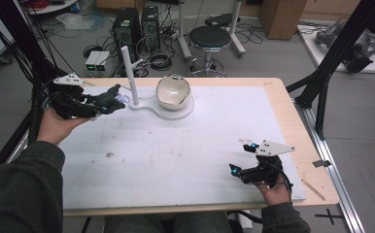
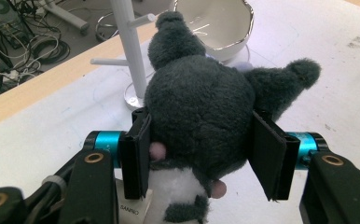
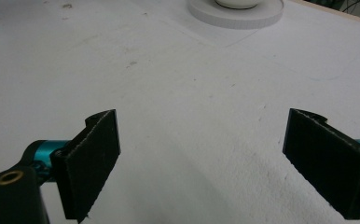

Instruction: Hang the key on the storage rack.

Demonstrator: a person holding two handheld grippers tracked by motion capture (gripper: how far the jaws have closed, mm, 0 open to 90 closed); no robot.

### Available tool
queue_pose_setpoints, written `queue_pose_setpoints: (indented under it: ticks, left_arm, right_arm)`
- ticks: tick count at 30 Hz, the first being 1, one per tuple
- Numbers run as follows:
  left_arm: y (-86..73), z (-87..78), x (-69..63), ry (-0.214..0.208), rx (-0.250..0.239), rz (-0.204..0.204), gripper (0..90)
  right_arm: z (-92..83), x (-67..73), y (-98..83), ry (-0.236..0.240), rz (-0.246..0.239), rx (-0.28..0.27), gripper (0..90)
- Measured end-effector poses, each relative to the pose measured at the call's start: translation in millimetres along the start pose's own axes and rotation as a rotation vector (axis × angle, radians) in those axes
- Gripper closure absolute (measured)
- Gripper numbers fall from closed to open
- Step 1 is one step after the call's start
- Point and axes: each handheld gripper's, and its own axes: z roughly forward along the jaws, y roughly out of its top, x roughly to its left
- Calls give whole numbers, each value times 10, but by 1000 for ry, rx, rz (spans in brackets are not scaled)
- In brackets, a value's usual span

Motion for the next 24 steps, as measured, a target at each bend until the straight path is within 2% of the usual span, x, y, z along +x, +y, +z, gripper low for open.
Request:
queue_pose_setpoints:
  ticks: [6, 13, 24]
  left_arm:
    - [112, 38, 16, 13, 3, 0, 453]
    - [192, 86, 63, 44, 11, -19, 453]
    - [269, 128, 147, 77, -13, -50, 453]
  right_arm:
    - [0, -4, 1, 2, 2, -2, 100]
    - [-5, -3, 1, 4, 11, -1, 100]
    - [4, -16, -2, 6, 5, -2, 100]
